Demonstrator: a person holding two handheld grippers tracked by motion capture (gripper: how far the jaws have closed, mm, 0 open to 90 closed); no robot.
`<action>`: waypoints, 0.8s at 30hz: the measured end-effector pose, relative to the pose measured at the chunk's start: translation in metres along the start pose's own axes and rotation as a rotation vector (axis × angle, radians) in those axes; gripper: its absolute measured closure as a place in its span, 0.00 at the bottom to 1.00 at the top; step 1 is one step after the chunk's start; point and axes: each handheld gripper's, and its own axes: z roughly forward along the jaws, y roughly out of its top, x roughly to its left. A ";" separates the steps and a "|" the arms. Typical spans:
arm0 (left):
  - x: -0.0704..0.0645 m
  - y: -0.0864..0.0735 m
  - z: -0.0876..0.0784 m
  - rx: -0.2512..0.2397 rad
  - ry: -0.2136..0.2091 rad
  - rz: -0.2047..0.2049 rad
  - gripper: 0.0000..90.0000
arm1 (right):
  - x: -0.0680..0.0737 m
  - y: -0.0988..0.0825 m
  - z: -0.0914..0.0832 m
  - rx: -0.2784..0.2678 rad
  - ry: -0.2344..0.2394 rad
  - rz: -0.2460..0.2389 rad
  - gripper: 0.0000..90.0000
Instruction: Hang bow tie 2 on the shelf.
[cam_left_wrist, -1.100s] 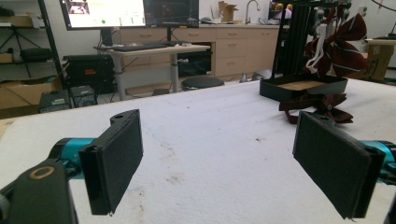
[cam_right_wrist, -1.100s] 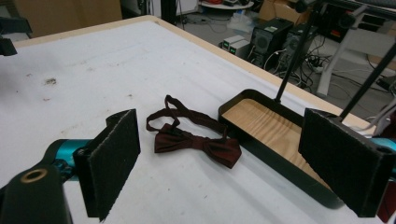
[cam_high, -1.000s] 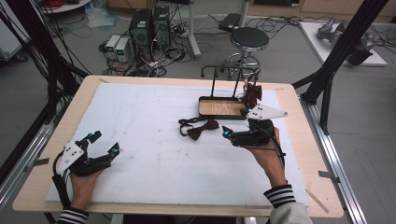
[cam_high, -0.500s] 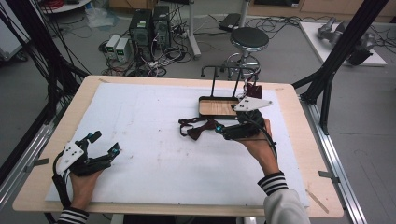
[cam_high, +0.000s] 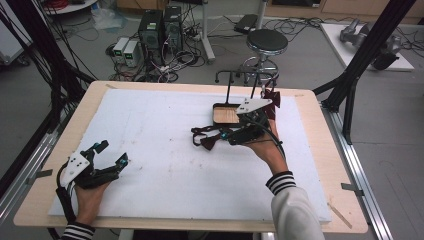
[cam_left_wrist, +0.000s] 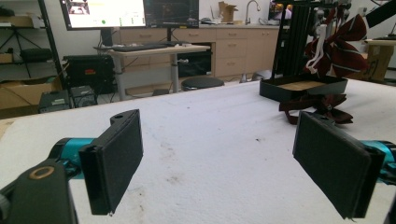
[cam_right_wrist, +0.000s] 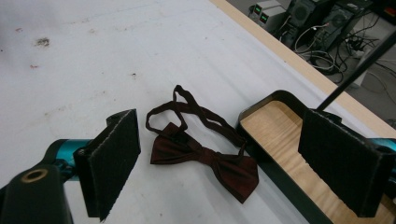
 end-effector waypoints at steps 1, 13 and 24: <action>0.000 0.000 0.000 0.000 0.000 0.000 0.18 | 0.000 0.001 0.002 0.004 0.006 -0.003 0.13; 0.000 0.000 0.000 -0.001 0.000 -0.001 0.18 | -0.004 0.006 0.028 0.046 0.076 0.000 0.13; 0.000 0.000 0.000 -0.004 0.000 -0.003 0.18 | -0.011 0.000 0.044 0.086 0.105 -0.017 0.13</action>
